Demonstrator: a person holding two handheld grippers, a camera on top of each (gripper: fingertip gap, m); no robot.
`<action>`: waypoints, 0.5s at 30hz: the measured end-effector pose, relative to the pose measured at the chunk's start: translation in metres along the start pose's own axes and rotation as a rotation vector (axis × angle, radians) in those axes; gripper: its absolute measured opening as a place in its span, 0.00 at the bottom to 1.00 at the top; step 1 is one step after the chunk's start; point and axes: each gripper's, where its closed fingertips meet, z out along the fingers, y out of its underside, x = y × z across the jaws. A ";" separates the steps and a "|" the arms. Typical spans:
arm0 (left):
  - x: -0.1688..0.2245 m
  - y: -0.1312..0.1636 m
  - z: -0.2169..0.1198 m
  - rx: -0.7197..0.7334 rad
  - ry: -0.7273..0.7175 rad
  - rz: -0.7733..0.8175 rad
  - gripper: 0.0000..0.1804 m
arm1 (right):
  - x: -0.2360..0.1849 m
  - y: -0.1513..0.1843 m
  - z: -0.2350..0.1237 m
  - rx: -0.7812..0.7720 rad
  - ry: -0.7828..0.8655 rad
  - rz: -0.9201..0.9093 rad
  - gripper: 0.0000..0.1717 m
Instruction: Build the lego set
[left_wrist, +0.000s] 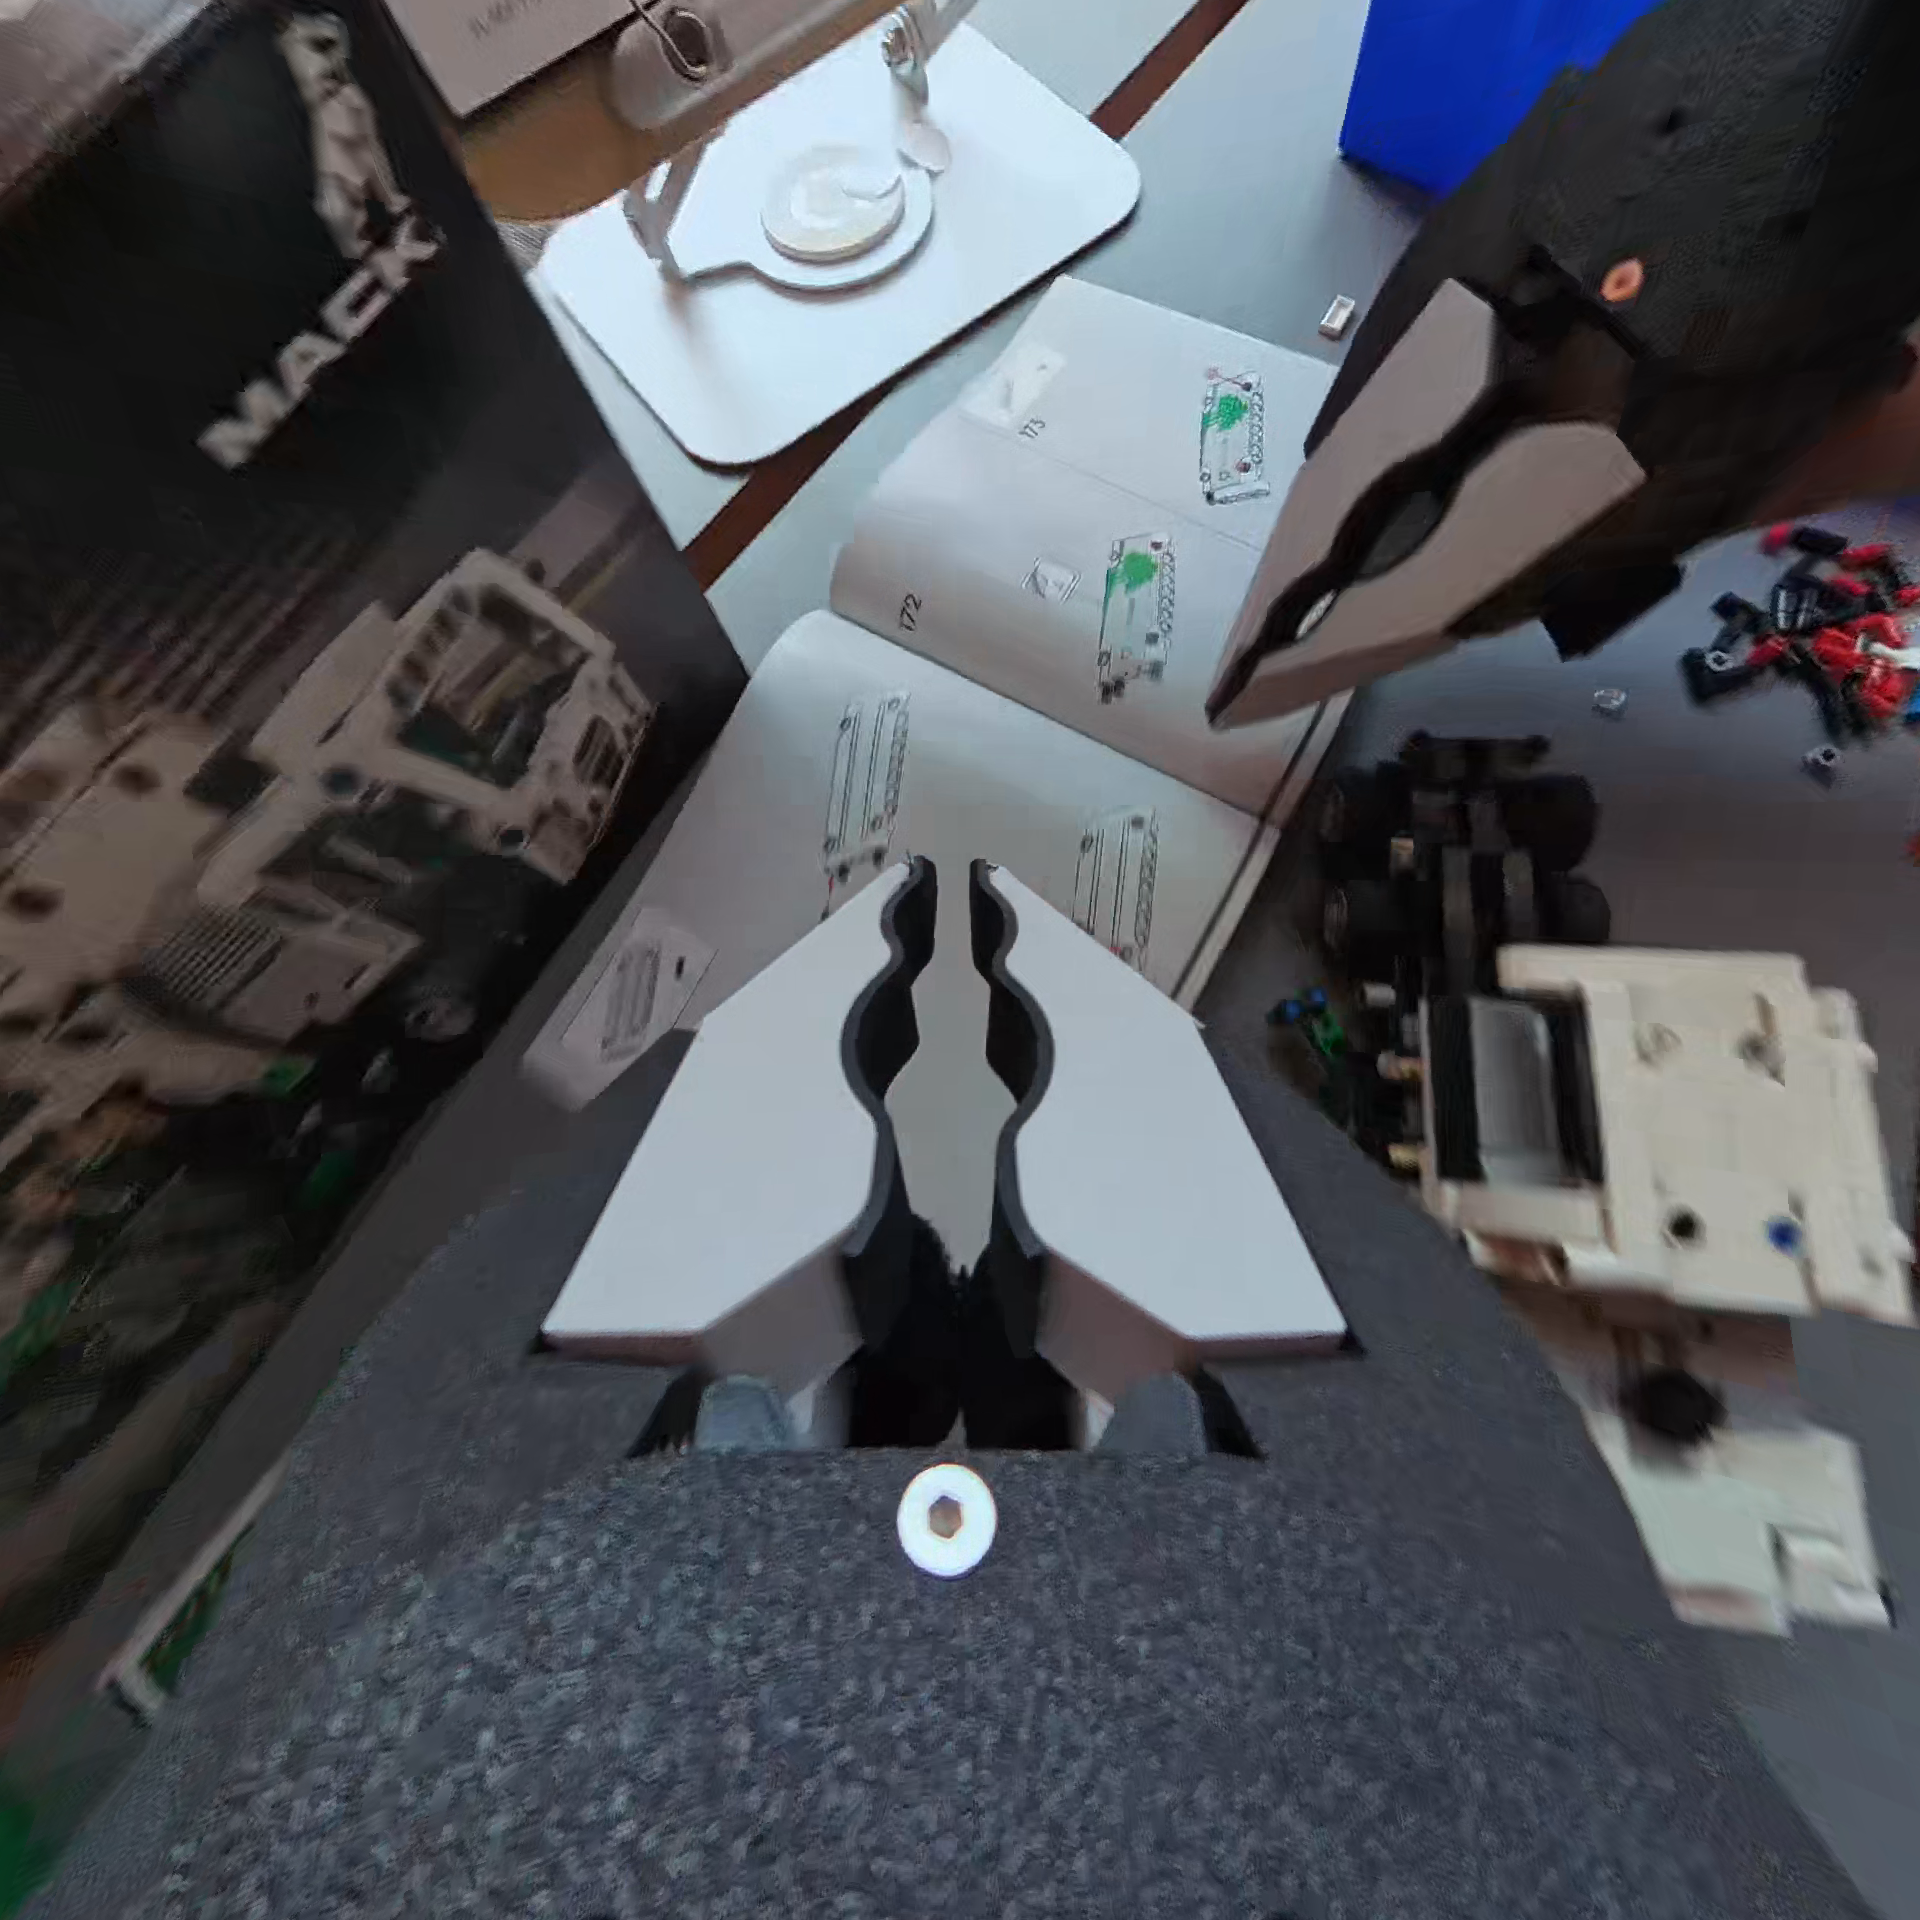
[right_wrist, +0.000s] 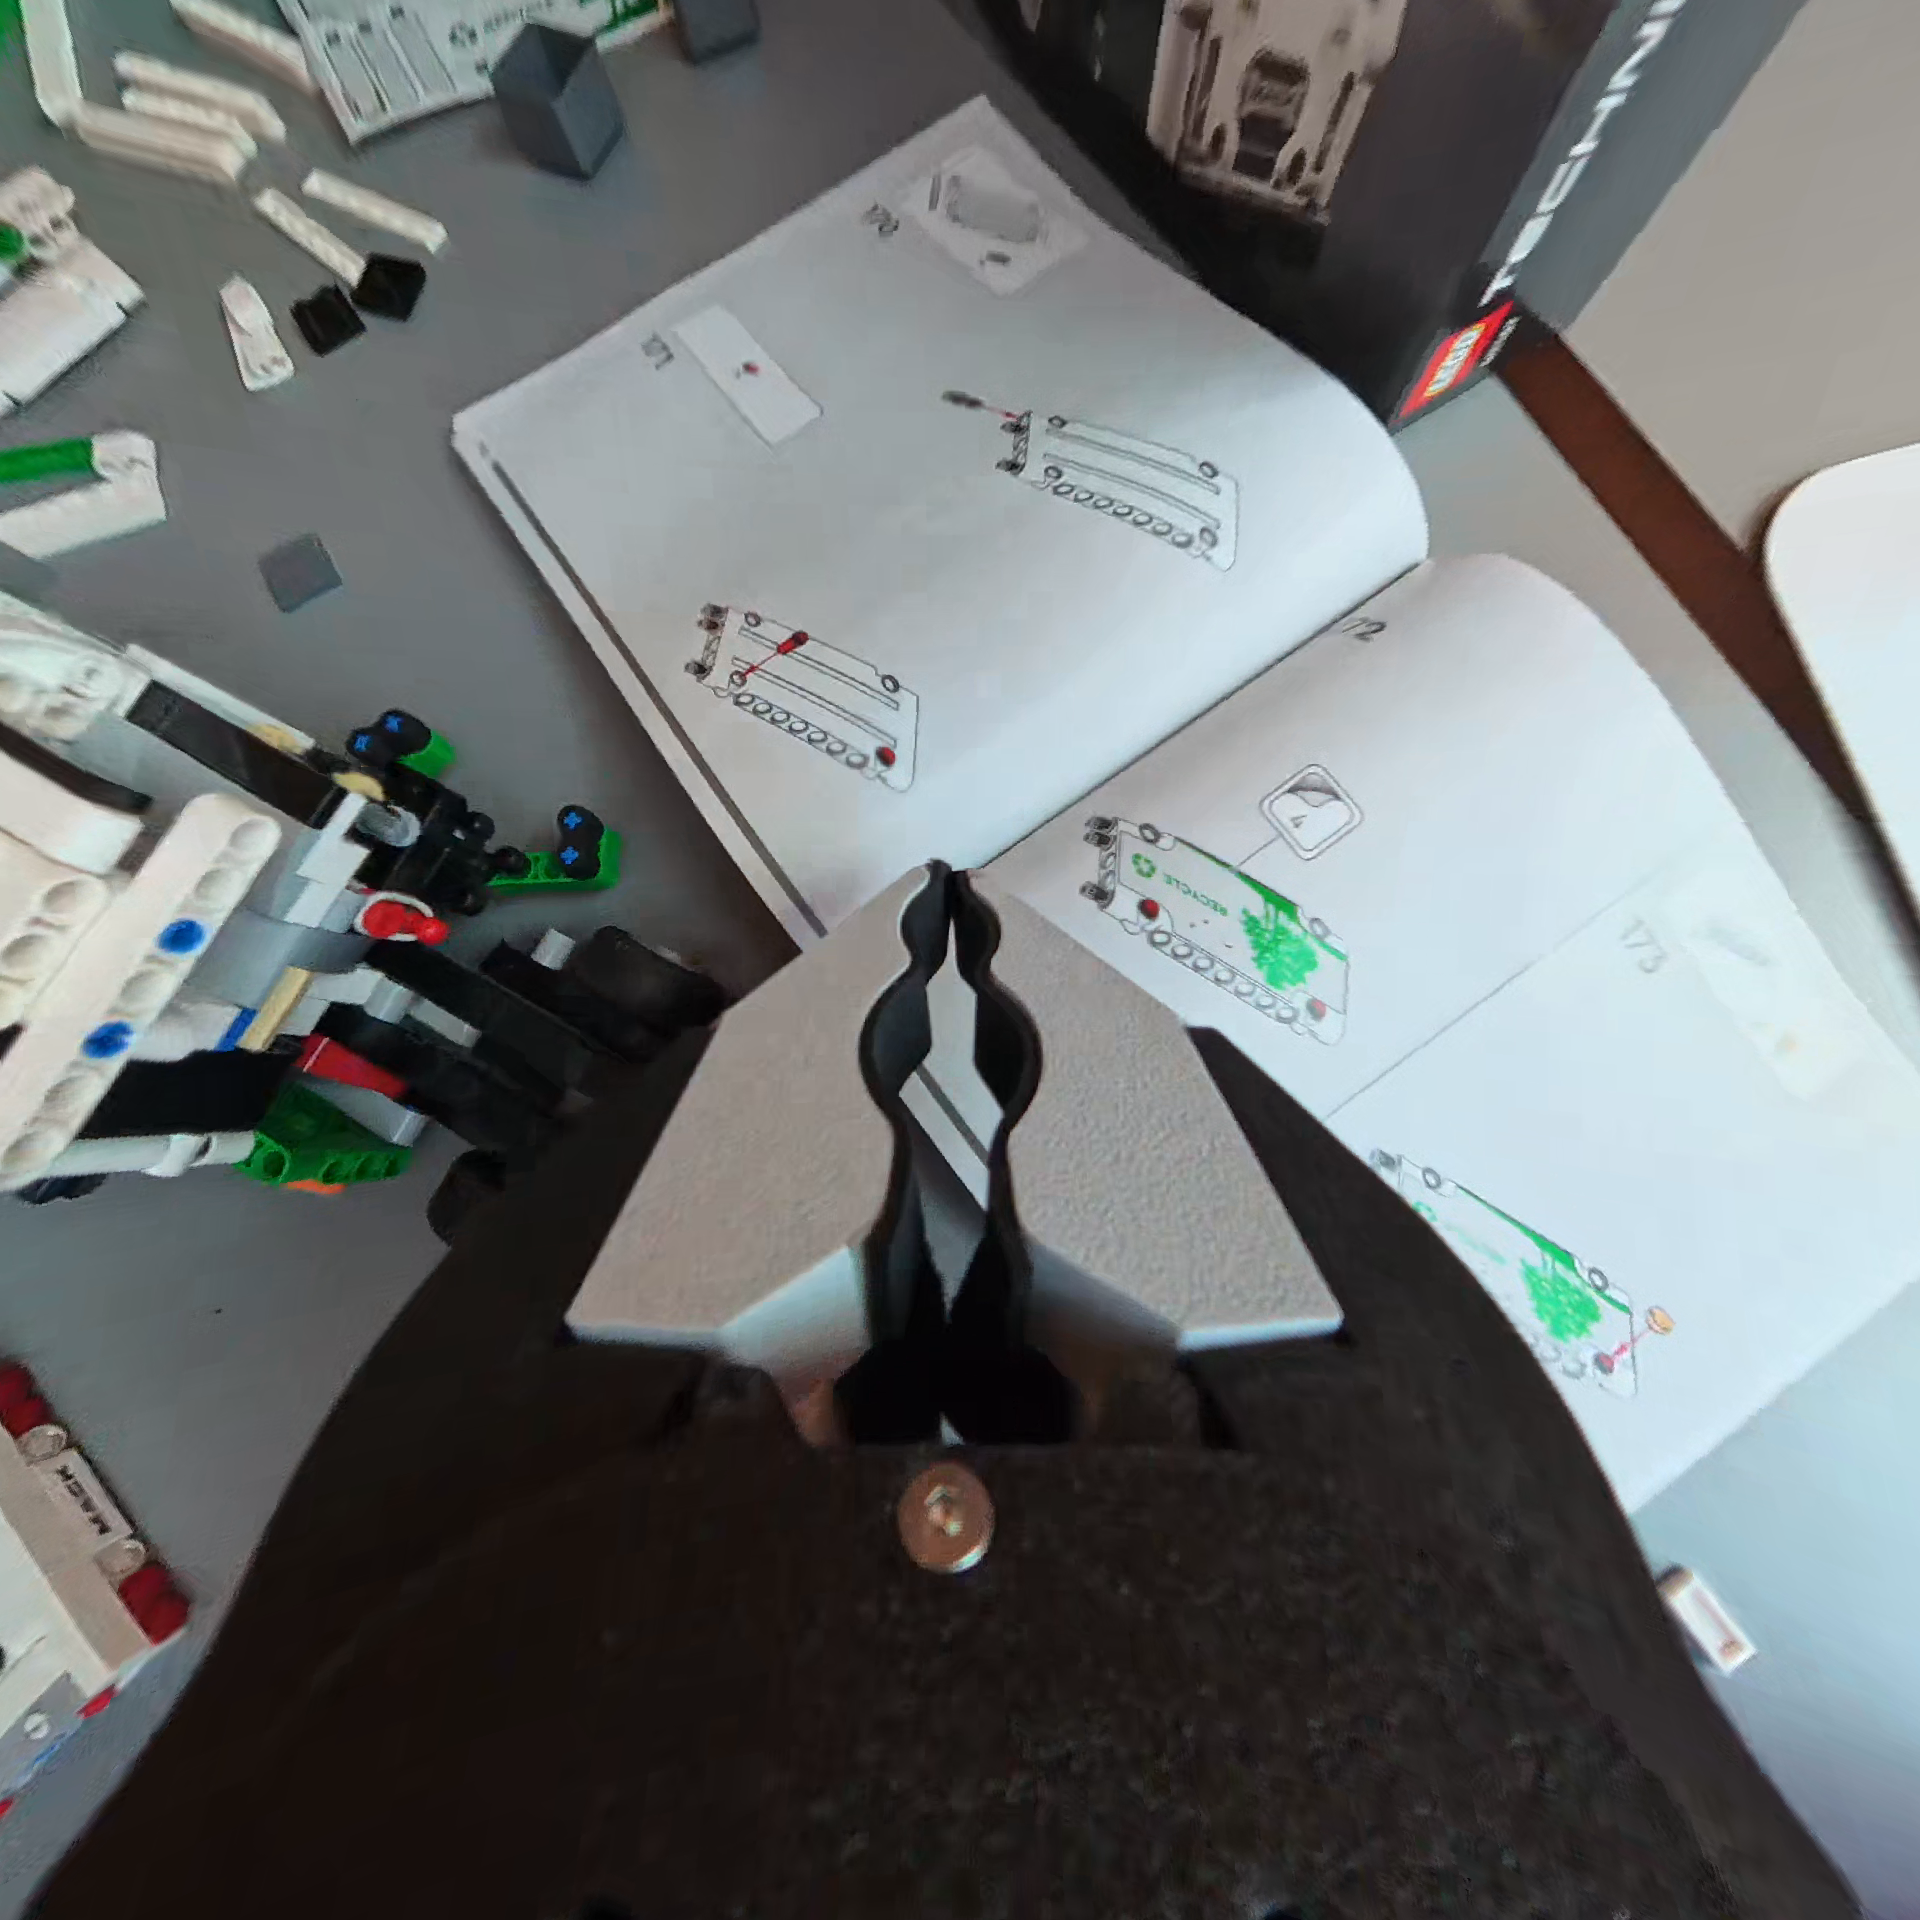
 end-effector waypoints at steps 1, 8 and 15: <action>-0.002 -0.006 0.024 -0.022 0.035 0.006 0.02 | -0.001 0.001 0.005 -0.031 -0.003 -0.031 0.00; -0.019 -0.009 0.152 -0.223 0.093 0.020 0.00 | 0.000 0.014 0.026 -0.209 -0.021 -0.129 0.00; -0.025 0.001 0.167 -0.189 0.070 0.050 0.00 | 0.000 0.018 0.029 -0.210 -0.080 -0.059 0.00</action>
